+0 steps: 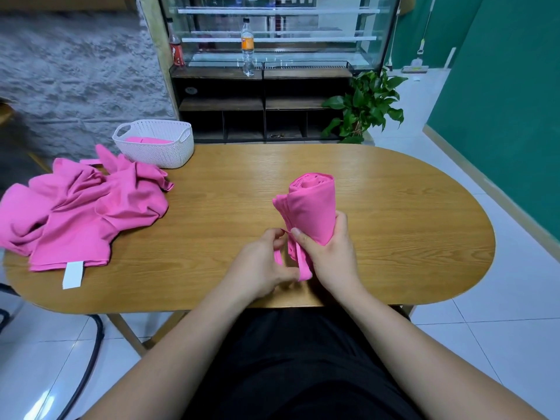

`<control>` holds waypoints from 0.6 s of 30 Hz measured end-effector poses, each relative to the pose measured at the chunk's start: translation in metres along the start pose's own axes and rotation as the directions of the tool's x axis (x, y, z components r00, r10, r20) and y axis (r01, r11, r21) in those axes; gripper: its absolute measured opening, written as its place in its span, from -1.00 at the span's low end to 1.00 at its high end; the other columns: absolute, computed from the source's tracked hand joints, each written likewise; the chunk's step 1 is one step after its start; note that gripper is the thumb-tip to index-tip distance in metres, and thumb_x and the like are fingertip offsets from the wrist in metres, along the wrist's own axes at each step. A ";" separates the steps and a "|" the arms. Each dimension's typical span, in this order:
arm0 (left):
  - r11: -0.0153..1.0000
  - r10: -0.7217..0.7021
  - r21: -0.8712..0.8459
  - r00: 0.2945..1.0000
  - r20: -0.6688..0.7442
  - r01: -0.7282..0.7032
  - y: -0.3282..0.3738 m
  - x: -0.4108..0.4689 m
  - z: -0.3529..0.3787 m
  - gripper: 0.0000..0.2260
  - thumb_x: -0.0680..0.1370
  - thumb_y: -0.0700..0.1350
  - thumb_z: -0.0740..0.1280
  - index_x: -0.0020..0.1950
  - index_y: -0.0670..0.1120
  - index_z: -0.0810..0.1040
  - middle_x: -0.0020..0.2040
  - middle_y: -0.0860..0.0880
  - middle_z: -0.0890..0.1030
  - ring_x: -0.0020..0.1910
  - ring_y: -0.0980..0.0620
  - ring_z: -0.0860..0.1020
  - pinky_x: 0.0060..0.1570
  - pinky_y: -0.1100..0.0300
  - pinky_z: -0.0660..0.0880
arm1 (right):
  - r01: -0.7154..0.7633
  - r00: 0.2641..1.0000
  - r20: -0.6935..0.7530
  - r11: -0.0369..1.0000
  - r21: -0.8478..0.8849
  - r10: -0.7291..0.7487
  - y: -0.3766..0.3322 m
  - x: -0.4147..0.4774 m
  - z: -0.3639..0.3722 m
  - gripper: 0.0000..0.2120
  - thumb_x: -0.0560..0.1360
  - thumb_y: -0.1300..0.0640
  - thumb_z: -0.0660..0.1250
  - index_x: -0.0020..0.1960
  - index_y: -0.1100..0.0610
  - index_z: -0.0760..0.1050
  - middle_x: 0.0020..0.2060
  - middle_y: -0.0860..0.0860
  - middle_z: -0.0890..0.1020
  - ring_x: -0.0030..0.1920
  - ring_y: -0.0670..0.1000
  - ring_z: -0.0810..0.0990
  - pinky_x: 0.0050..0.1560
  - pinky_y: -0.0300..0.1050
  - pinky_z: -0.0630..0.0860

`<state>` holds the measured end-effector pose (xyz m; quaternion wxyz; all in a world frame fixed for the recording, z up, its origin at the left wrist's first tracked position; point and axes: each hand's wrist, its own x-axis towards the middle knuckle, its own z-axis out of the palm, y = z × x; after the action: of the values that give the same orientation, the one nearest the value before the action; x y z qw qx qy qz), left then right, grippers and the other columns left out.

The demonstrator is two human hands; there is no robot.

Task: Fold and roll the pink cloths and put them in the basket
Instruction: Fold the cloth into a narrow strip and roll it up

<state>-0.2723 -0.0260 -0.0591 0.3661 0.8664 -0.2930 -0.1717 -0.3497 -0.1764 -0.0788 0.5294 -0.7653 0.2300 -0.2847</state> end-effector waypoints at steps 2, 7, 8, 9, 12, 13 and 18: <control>1.000 0.015 0.011 1.000 0.006 -0.015 0.004 -0.001 0.001 -0.16 0.31 0.04 0.63 0.52 0.01 0.35 0.36 0.21 0.61 -0.04 0.18 0.68 -0.21 0.22 0.57 | 0.009 1.000 0.018 1.000 0.022 -0.009 0.000 -0.003 0.003 -0.43 0.41 -0.16 0.62 0.24 -0.12 0.36 -0.01 -0.15 0.66 -0.05 -0.17 0.65 -0.11 -0.08 0.57; 0.998 0.003 0.070 0.998 -0.056 0.001 0.004 -0.003 0.009 -0.18 0.28 0.15 0.59 0.44 0.06 0.29 0.15 0.16 0.70 -0.14 0.01 0.70 -0.05 0.02 0.62 | -0.150 0.987 0.111 0.927 0.342 0.119 -0.004 -0.002 0.013 -0.46 0.46 0.01 0.63 0.26 0.01 0.38 0.05 -0.03 0.70 0.04 -0.03 0.72 0.05 0.03 0.66; 0.997 0.002 0.071 0.997 -0.075 0.003 0.002 -0.003 0.012 -0.17 0.28 0.16 0.60 0.44 0.06 0.28 0.10 0.11 0.72 -0.10 -0.03 0.70 -0.03 0.00 0.62 | -0.202 0.978 0.132 0.881 0.429 0.159 -0.005 -0.002 0.016 -0.45 0.47 0.04 0.63 0.29 0.06 0.38 0.11 0.07 0.70 0.07 0.02 0.73 0.08 0.04 0.67; 0.998 0.004 0.065 0.995 -0.099 0.002 0.001 -0.002 0.015 -0.17 0.29 0.15 0.60 0.45 0.07 0.28 0.08 0.07 0.72 -0.06 -0.06 0.70 -0.01 -0.01 0.61 | -0.251 0.968 0.159 0.821 0.513 0.197 -0.006 -0.002 0.019 -0.43 0.48 0.06 0.62 0.33 0.12 0.37 0.17 0.18 0.68 0.11 0.09 0.73 0.12 0.08 0.67; 0.998 0.040 0.053 0.986 -0.160 -0.032 0.000 0.000 0.019 -0.18 0.33 0.14 0.61 0.48 0.07 0.28 0.07 0.01 0.72 0.02 -0.11 0.68 -0.02 0.03 0.58 | -0.350 0.937 0.237 0.670 0.655 0.259 -0.006 -0.002 0.023 -0.33 0.48 0.04 0.61 0.43 0.21 0.35 0.23 0.29 0.66 0.20 0.28 0.70 0.22 0.21 0.65; 0.998 0.048 0.049 0.985 -0.165 -0.040 0.000 0.000 0.020 -0.17 0.34 0.15 0.62 0.49 0.07 0.27 0.06 0.02 0.72 0.02 -0.11 0.68 -0.04 0.05 0.56 | -0.369 0.929 0.260 0.647 0.667 0.263 -0.007 -0.002 0.022 -0.33 0.49 0.05 0.60 0.45 0.22 0.36 0.22 0.29 0.67 0.21 0.29 0.69 0.22 0.20 0.65; 0.999 0.021 0.028 0.990 -0.139 -0.017 -0.007 0.003 0.008 -0.08 0.27 0.27 0.66 0.49 0.07 0.28 0.11 0.05 0.70 0.02 -0.07 0.68 0.02 0.02 0.58 | -0.474 0.851 0.454 0.757 0.449 0.264 -0.021 0.009 -0.003 -0.53 0.49 0.34 0.50 0.36 0.24 0.47 0.03 0.17 0.75 -0.09 0.07 0.76 -0.15 -0.10 0.67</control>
<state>-0.2717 -0.0279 -0.0695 0.3754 0.8783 -0.2773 -0.1035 -0.3437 -0.1775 -0.0565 0.8042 -0.5589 0.1861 -0.0793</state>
